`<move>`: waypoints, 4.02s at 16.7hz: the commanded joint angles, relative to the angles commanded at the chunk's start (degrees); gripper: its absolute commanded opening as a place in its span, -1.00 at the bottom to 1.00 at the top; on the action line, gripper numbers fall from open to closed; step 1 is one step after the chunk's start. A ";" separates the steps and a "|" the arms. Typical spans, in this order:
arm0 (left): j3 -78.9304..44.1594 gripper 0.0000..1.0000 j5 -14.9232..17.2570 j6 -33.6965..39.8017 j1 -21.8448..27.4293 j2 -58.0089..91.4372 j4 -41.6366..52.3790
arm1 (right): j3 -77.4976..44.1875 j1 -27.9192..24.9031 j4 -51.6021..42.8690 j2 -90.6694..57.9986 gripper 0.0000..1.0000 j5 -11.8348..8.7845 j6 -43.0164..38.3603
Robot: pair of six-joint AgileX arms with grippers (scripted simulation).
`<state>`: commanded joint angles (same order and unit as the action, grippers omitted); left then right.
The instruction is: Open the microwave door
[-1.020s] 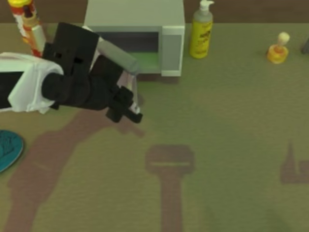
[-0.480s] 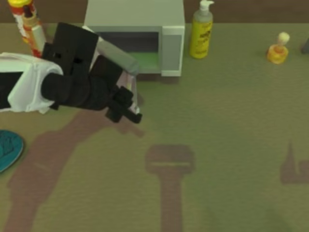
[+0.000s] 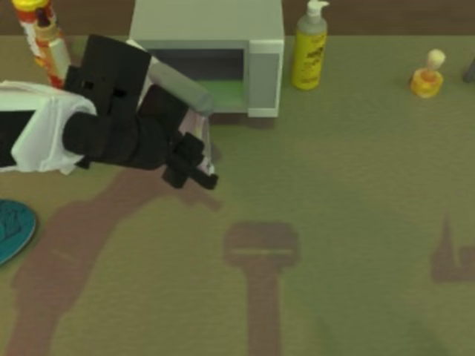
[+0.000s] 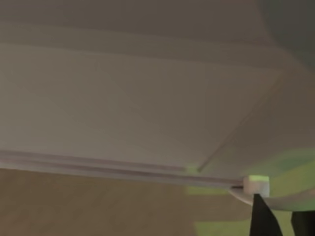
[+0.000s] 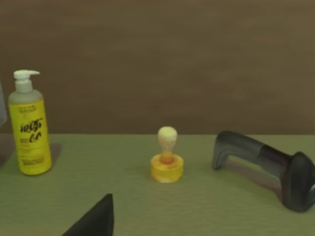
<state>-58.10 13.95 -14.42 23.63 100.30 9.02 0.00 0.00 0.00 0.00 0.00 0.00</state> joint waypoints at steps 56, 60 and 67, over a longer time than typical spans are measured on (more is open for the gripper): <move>0.95 -1.00 5.29 -7.09 -3.16 -1.11 2.22 | 0.00 0.00 0.00 0.00 1.00 0.00 0.00; 0.95 -1.00 5.29 -7.09 -3.16 -1.11 2.22 | 0.00 0.00 0.00 0.00 1.00 0.00 0.00; 0.95 -1.00 5.29 -7.09 -3.16 -1.11 2.22 | 0.00 0.00 0.00 0.00 1.00 0.00 0.00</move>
<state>-57.15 19.24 -21.51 20.47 99.19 11.23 0.00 0.00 0.00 0.00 0.00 0.00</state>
